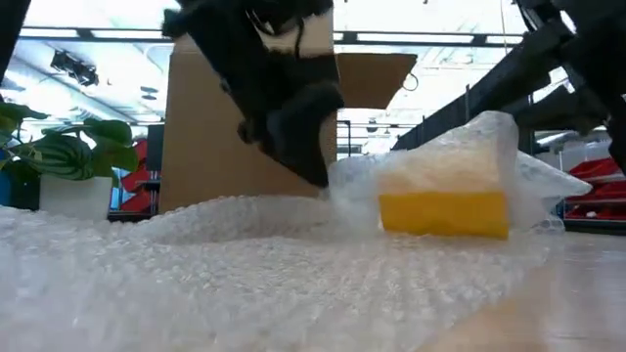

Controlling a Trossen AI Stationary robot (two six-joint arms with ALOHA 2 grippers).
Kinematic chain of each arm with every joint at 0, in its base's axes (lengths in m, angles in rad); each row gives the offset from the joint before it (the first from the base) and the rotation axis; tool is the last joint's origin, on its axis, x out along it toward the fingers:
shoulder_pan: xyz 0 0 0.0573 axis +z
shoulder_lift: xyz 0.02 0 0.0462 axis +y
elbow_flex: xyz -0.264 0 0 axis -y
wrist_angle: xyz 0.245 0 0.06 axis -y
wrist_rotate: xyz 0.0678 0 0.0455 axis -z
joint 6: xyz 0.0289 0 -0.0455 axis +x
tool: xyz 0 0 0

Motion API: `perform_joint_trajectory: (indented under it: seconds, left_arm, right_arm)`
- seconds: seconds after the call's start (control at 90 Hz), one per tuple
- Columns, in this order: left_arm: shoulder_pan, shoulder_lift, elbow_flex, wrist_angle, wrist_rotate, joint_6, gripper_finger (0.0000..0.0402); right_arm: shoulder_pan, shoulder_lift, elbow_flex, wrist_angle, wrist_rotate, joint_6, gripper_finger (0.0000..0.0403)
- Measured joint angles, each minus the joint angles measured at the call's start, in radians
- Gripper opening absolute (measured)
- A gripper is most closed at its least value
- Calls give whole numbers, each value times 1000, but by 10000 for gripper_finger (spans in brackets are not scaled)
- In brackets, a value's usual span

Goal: Wrap mug
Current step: Wrap the yellow mug with the bubble wrap

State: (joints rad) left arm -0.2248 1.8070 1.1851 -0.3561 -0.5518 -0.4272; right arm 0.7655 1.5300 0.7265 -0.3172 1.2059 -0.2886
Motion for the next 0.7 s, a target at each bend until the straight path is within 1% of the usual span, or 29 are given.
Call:
perform_joint_trajectory:
  seconds: [0.156, 0.222, 0.3, 0.4, 0.533, 0.644, 0.7]
  left_arm:
    - [-35, -45, 0, -27, -13, -45, 99]
    - [-52, -44, 0, -22, -12, -48, 99]
    - [-63, -41, 0, -5, -11, -48, 99]
    - [-65, -38, 0, 61, -23, -45, 99]
    - [-63, -34, 0, 134, -29, 1, 99]
    - [-57, -34, 0, 153, -57, 9, 99]
    - [-50, -33, 0, 162, -62, 9, 99]
  right_arm:
    - [30, 1, 0, 1, 11, 33, 75]
    - [46, 1, 0, 0, 20, 82, 75]
    - [61, 2, 0, -1, 13, 185, 75]
    - [72, 5, 0, -9, -67, 332, 77]
    - [73, 5, 0, -55, -186, 531, 75]
    - [72, 5, 0, -56, -299, 637, 75]
    - [70, 5, 0, -52, -316, 678, 75]
